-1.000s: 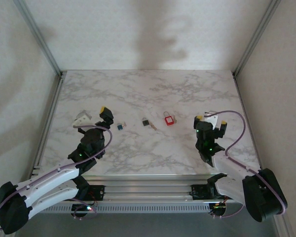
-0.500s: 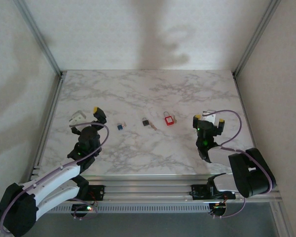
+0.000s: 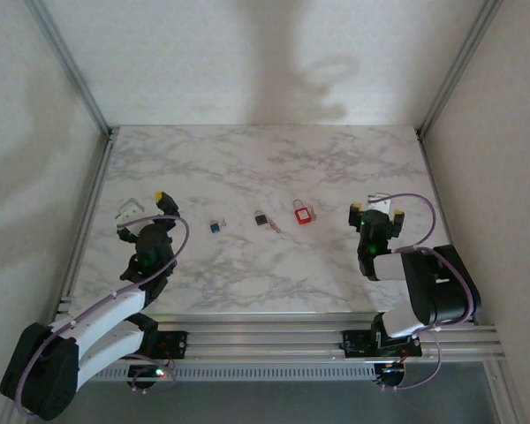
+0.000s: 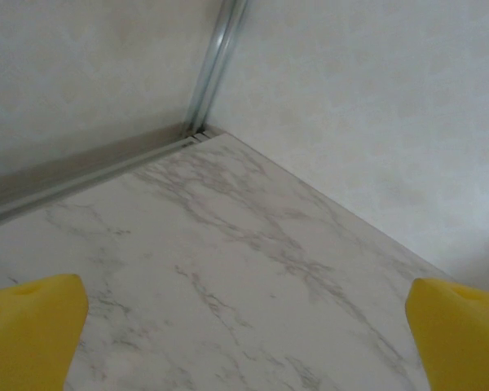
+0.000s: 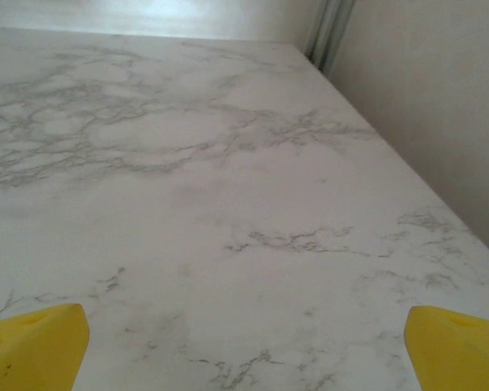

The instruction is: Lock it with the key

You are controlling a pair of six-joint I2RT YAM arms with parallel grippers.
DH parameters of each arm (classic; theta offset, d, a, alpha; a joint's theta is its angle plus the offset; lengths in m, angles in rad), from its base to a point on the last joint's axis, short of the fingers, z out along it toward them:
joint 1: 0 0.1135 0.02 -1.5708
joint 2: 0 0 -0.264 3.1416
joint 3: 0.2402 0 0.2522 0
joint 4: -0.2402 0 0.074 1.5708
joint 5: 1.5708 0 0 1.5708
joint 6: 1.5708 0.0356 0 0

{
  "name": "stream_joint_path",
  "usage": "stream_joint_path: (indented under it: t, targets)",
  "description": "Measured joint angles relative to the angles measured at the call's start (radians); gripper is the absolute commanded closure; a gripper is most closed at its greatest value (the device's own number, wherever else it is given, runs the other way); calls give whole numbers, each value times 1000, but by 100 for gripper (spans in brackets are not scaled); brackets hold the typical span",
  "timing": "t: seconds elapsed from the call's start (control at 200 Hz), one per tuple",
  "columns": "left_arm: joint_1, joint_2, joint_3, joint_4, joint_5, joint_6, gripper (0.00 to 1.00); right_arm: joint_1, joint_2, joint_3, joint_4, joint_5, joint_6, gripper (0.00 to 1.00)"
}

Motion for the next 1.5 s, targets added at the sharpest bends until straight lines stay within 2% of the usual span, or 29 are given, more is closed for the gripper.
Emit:
stream_joint_path:
  t: [0.16,0.31,0.501,0.616,0.666,0.746,0.891,1.502]
  targets:
    - [109,97,10,33,89,39,1,-70,24,43,9,-154,16,1]
    - [212,205,35,74,214,128,1,-97,52,41,0,-222,26,1]
    - [278,348,-40,308,342,224,1,-82,53,35,18,-237,26,1]
    - [288,438,-43,373,403,278,0,-75,53,33,19,-237,26,1]
    - [303,469,-73,486,431,293,1,-75,53,33,20,-237,26,1]
    - [324,551,-111,622,434,300,1,-75,53,33,22,-234,26,1]
    - [367,594,-109,651,461,294,1,-76,53,33,24,-235,26,1]
    - [366,593,-108,693,464,294,1,-76,53,33,25,-235,26,1]
